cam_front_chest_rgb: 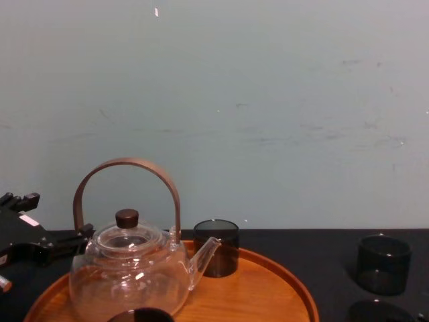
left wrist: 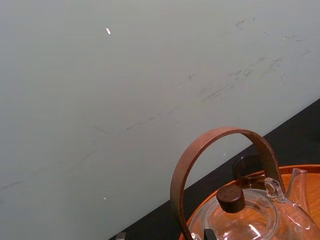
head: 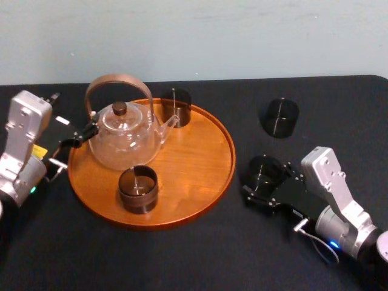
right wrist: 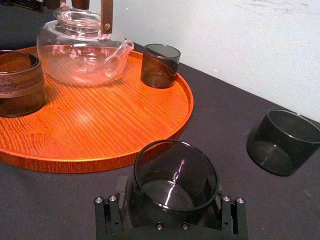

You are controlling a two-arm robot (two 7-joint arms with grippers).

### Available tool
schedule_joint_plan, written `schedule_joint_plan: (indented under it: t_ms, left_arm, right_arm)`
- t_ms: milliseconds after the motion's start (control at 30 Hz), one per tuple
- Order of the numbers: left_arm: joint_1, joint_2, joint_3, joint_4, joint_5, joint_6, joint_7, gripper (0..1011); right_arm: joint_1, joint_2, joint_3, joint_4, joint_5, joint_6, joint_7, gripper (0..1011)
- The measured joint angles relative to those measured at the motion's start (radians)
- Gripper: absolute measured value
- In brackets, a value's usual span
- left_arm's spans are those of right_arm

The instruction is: Pick up the glass from the table and place it on the tray.

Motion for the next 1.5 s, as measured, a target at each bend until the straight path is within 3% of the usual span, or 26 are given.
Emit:
schedule_joint_plan:
  t_ms: [200,800,1033,1500]
  left_arm:
    - [0.000,0.000,0.000,0.000,0.000,0.000,0.000,1010]
    - [0.000,0.000,0.000,0.000,0.000,0.000,0.000,1010]
    - [0.000,0.000,0.000,0.000,0.000,0.000,0.000,1010]
    - [0.000,0.000,0.000,0.000,0.000,0.000,0.000,1010]
  right_arm:
    - [0.018,-0.027,0.005,0.032,-0.003,-0.005,0.020,1002]
    - [0.015,-0.020,0.002,0.025,-0.002,-0.005,0.015,1002]
    - [0.014,-0.019,0.002,0.023,-0.001,-0.005,0.013,928]
    - [0.013,-0.018,0.002,0.022,-0.001,-0.005,0.012,922]
